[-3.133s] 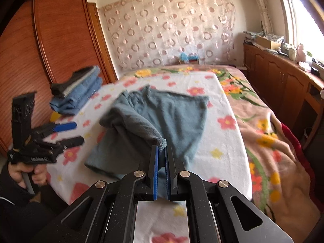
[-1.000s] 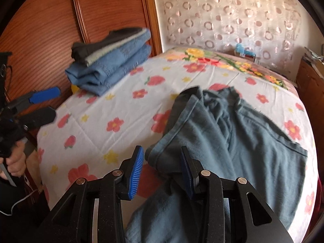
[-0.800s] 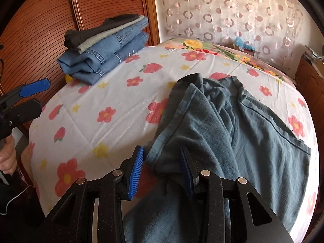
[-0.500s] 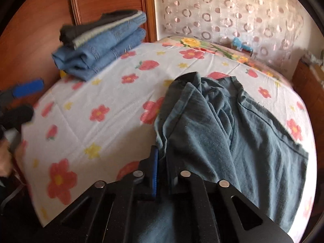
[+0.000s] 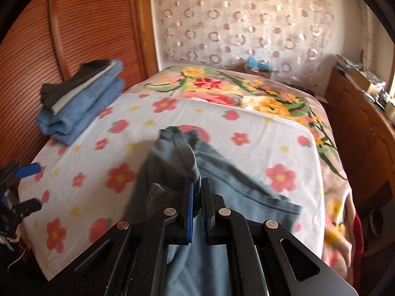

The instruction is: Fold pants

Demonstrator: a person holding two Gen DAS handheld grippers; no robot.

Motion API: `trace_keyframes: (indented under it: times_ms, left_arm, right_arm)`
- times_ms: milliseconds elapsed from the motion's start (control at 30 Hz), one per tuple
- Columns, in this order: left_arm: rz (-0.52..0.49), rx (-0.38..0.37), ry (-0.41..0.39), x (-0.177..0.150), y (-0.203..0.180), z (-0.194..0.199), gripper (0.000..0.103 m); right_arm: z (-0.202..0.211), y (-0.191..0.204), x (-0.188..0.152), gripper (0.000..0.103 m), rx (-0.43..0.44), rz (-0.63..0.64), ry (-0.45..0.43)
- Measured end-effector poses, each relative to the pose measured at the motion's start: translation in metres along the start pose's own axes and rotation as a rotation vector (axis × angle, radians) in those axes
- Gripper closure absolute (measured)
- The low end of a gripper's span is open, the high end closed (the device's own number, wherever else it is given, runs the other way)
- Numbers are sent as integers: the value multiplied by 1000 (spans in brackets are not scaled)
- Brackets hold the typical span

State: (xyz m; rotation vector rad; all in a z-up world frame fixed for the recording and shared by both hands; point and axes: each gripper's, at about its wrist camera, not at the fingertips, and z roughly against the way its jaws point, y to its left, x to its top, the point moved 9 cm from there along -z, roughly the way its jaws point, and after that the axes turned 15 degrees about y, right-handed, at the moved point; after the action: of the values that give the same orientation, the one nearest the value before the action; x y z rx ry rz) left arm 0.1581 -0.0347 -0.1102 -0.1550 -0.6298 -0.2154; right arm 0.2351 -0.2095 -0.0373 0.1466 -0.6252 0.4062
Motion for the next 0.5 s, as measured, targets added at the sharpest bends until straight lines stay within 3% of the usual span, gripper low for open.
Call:
trace_keyframes:
  times_ms: [267, 500]
  left_arm:
    - [-60, 1, 21, 18, -15, -16, 20]
    - [-72, -17, 38, 30, -30, -33, 20]
  right_arm:
    - [-19, -10, 9, 98, -45, -21, 8]
    - [-33, -43, 12, 98, -53, -65, -1]
